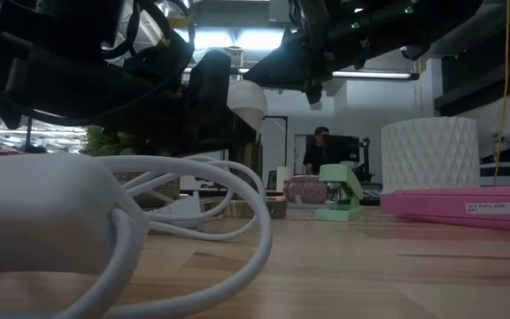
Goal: Screw lightbulb
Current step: Insert the white lightbulb into the lamp socket
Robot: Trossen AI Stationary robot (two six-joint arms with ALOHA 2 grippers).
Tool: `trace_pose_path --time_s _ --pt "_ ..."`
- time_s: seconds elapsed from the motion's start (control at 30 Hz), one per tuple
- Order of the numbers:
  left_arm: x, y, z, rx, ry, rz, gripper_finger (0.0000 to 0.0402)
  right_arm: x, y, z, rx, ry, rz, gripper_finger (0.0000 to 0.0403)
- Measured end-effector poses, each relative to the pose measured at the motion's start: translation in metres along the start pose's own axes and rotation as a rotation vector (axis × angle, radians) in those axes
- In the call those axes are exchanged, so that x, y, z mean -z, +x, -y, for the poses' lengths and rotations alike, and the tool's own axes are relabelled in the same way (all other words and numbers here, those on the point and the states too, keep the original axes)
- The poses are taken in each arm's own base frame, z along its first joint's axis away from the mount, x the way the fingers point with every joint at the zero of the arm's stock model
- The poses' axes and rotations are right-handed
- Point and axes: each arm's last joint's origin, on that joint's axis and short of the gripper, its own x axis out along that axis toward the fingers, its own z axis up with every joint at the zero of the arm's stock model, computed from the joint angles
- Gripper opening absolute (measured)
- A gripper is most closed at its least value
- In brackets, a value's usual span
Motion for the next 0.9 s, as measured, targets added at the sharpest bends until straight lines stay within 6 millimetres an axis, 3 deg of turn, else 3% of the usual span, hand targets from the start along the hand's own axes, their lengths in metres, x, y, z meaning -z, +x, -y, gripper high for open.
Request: trace_pose_path --time_s 0.9 --pt "0.0005 -0.0015 0.0010 0.009 0.006 -0.003 0.0153 -0.0002 0.0000 -0.0005 -0.028 0.001 -0.002 0.0017"
